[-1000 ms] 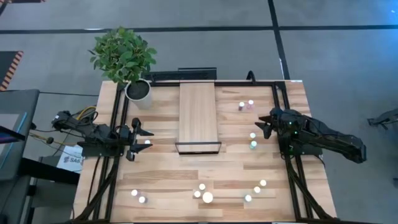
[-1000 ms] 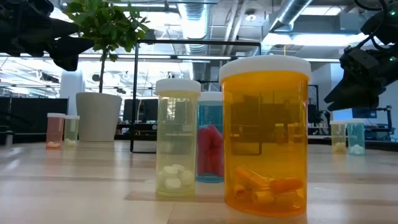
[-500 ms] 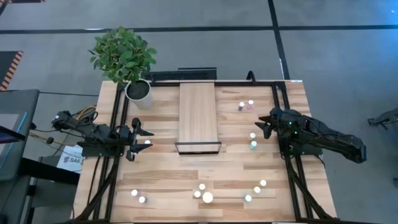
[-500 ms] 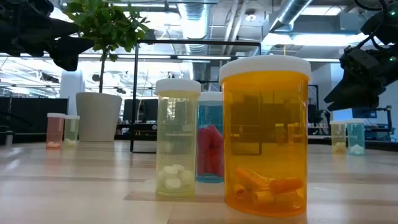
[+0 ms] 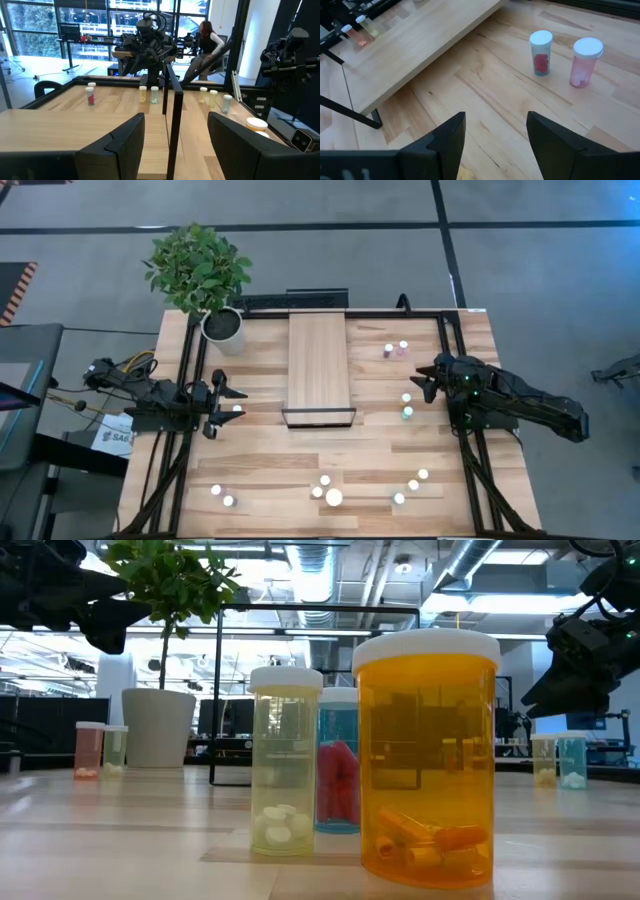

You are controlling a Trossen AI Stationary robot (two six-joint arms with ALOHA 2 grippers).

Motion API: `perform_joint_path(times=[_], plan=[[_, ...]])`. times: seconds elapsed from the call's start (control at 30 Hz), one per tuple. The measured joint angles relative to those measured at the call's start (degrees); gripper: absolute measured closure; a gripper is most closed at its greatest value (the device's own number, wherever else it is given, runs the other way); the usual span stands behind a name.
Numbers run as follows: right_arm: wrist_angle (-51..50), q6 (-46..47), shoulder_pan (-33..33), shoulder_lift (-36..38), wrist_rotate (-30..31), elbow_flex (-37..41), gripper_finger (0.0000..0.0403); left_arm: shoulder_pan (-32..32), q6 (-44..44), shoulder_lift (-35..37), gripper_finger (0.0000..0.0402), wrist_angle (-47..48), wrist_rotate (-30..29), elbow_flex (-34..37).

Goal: Pick and place medicine bottles onto shelf by color

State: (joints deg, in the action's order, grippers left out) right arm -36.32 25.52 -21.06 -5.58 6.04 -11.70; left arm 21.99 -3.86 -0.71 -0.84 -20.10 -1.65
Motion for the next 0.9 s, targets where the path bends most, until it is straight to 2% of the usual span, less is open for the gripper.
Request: perform_joint_path(times=[0.27, 0.4, 0.53, 0.73, 0.8, 0.9], plan=[[0.01, 0.01, -0.02, -0.01, 0.00, 0.01, 0.0168, 0.01, -0.30, 0.02, 0.0197, -0.04, -0.71, 0.00], [0.02, -0.01, -0.02, -0.02, 0.00, 0.02, 0.0168, -0.01, -3.72, -0.02, 0.0197, -1.01, -8.77, 0.08], [0.01, 0.01, -0.02, -0.01, -0.01, 0.01, 0.0168, -0.01, -12.94, -0.22, 0.0197, -2.68, -15.14, 0.15], [0.02, 0.02, 0.01, -0.01, 0.00, 0.01, 0.0168, -0.01, -36.52, -0.22, 0.0197, -2.62, -18.13, 0.15], [0.00, 0.01, -0.02, -0.01, 0.00, 0.00, 0.0168, -0.01, -39.86, -0.23, 0.0197, -1.23, -18.26, 0.13], [0.02, 0.00, -0.02, 0.00, 0.00, 0.01, 0.0168, 0.00, -39.41, -0.26, 0.0197, -1.00, -19.86, 0.07]])
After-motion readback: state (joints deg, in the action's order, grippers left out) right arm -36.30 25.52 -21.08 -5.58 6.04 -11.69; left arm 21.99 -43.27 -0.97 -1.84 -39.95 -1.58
